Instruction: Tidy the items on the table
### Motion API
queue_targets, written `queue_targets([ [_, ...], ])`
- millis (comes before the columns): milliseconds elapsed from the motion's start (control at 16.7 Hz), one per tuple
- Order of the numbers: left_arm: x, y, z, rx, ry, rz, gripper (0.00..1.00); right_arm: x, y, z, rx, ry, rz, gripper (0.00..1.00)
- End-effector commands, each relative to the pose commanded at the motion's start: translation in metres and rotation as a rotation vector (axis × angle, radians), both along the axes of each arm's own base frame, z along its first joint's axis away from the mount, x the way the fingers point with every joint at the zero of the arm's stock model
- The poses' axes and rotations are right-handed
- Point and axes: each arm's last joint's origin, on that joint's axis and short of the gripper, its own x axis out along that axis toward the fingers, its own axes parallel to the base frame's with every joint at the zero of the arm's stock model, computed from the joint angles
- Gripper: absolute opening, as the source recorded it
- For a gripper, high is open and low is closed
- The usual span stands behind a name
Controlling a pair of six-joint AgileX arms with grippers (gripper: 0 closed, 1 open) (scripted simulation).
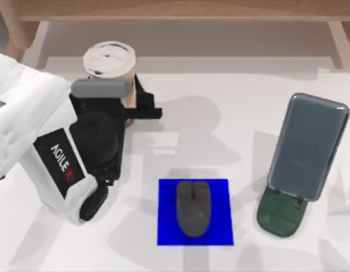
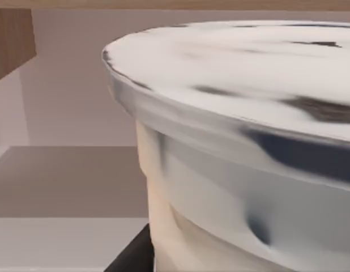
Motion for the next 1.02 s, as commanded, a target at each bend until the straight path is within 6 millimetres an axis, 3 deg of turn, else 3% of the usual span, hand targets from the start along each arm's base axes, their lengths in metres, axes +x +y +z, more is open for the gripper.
queue_targets([
  [720,0.0,-0.001,0.01,0.001,-0.002,-0.002,0.0,0.0,0.0,0.0,0.0,0.0,0.0,1.0],
  [1020,0.013,-0.029,0.052,-0.054,-0.125,-0.067,0.0,0.0,0.0,0.0,0.0,0.0,0.0,1.0],
])
